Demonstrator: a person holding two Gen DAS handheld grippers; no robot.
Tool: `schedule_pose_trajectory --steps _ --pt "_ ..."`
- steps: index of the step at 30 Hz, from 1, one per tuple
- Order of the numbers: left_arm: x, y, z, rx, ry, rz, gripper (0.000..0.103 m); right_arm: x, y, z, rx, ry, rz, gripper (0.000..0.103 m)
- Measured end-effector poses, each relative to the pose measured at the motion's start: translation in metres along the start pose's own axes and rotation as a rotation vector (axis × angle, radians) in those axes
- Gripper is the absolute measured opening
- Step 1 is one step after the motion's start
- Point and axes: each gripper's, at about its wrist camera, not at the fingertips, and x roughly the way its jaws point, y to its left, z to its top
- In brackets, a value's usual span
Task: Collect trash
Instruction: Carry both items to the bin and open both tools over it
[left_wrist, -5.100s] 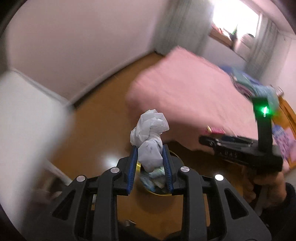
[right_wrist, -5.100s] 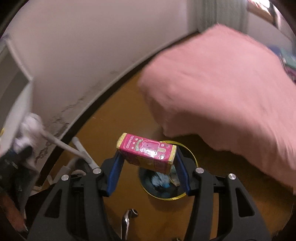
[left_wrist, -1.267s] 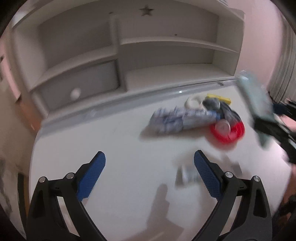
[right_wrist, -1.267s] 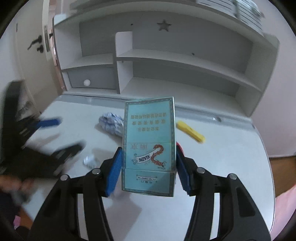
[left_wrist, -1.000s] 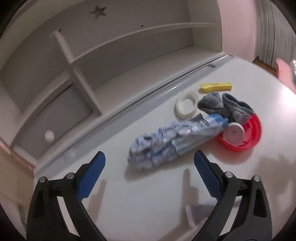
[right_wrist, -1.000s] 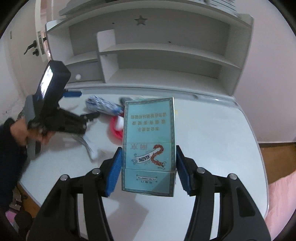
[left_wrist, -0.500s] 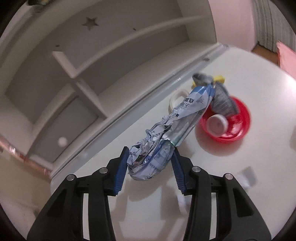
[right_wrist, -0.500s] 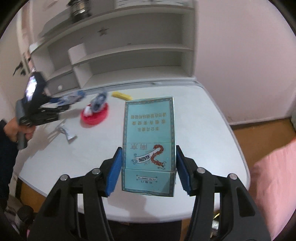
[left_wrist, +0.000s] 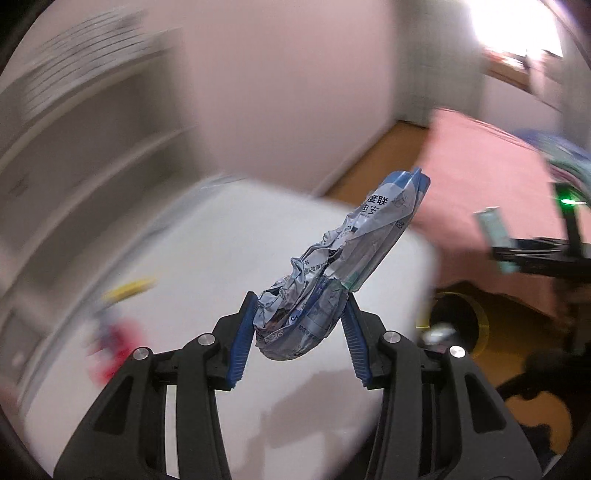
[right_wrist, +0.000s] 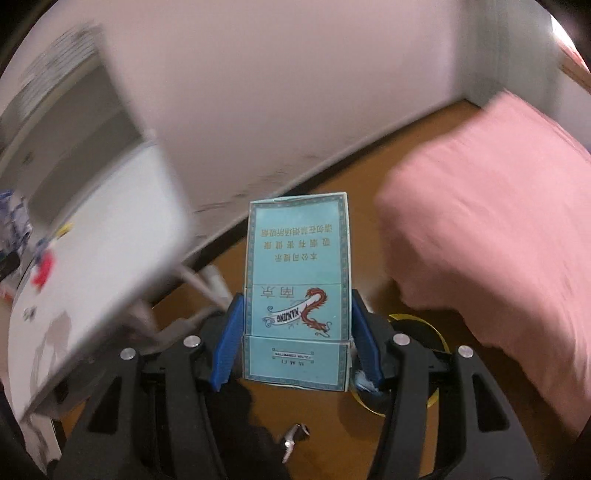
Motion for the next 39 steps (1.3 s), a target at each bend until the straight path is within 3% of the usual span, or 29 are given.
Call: schedule_pose_trajectory --steps 5,8,14,22,30,31,34,39 --pt "0.077 -0.131 0.018 0.086 0.038 -0.269 0.045 0.004 -0.092 -0.033 0.177 0.028 -0.090 0.055" --pt "0.126 -0.184 0.011 0.099 0.072 -0.322 0.045 0.021 -0.137 -0.053 0.255 0.078 -0.136 0.055" --pt "0.256 -0.255 -0.044 0.021 0.333 -0.354 0.045 0.058 -0.184 -0.081 0.342 0.174 -0.172 0.055" --pt "0.320 -0.274 -0.083 -0.034 0.457 -0.384 0.045 0.097 -0.198 -0.095 0.339 0.268 -0.171 0.055" --pt "0.325 -0.287 -0.091 -0.063 0.469 -0.426 0.045 0.094 -0.203 -0.095 0.339 0.278 -0.167 0.055" --pt "0.326 -0.287 -0.090 -0.061 0.464 -0.430 0.047 0.095 -0.202 -0.095 0.338 0.278 -0.168 0.055" --pt "0.323 -0.289 -0.089 -0.054 0.454 -0.428 0.065 0.093 -0.202 -0.095 0.338 0.277 -0.170 0.055" --pt "0.324 -0.286 -0.088 -0.078 0.456 -0.426 0.065 0.094 -0.201 -0.095 0.334 0.278 -0.171 0.055"
